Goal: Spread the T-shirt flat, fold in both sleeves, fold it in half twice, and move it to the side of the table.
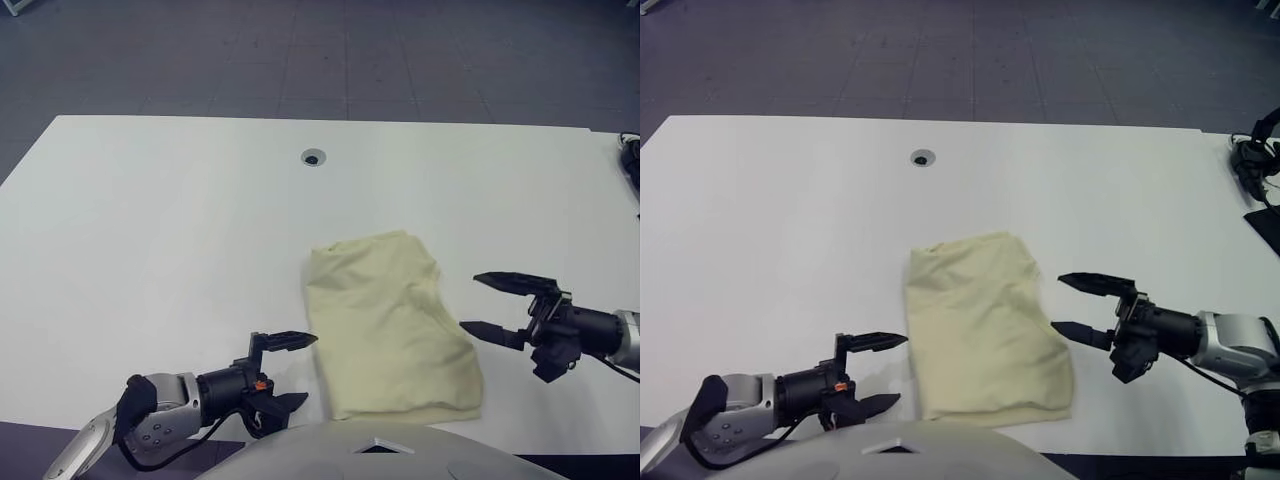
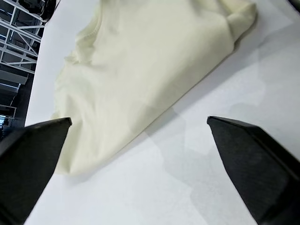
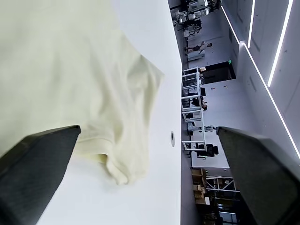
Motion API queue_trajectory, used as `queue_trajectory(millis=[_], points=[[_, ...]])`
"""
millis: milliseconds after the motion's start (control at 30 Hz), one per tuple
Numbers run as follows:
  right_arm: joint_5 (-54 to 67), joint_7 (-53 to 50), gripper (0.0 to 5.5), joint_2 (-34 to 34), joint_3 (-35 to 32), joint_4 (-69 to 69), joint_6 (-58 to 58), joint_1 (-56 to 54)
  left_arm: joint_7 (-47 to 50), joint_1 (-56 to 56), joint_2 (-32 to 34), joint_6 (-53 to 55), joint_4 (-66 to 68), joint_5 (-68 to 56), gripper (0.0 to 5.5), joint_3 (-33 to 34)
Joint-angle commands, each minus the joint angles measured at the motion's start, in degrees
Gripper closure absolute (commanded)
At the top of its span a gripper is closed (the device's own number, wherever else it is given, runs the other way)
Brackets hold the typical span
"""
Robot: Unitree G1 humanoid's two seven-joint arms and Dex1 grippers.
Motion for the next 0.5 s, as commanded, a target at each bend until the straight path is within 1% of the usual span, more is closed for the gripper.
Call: queue_trajectory(millis=[33,167,300,433,500], points=[[-5.25,-1.69,0.10,-3.74,-4.02,2.60,-0.99,0.13,-2.30,3.17,0.45,-3.67,-1.95,2.71,0.11,-7.59],[-9.69,-5.17,0.10,-4.40,-6.06,6.03,-0.99,-0.51,-1.40,1.05,-1.50,-4.10,-1.02,4.42,0.11,-10.43],[-12.49,-8.77,0.10,-4.19,-6.66,5.44,-1.00,-0.21,-2.01,-0.56,-2.60,-4.42,-1.19,4.38,0.11,-14.22],[-14.98,-11.76,0.10,-4.59,-7.61,6.09,-1.02,-0.67,-2.45,-2.10,-2.83,-5.13,-0.56,4.68,0.75,-17.32],[-16.24,-12.93,0.10,-5.11,-7.59,7.16,-1.03,-1.26,-2.48,-2.63,-3.04,-5.65,-0.11,4.76,0.98,-18.79]])
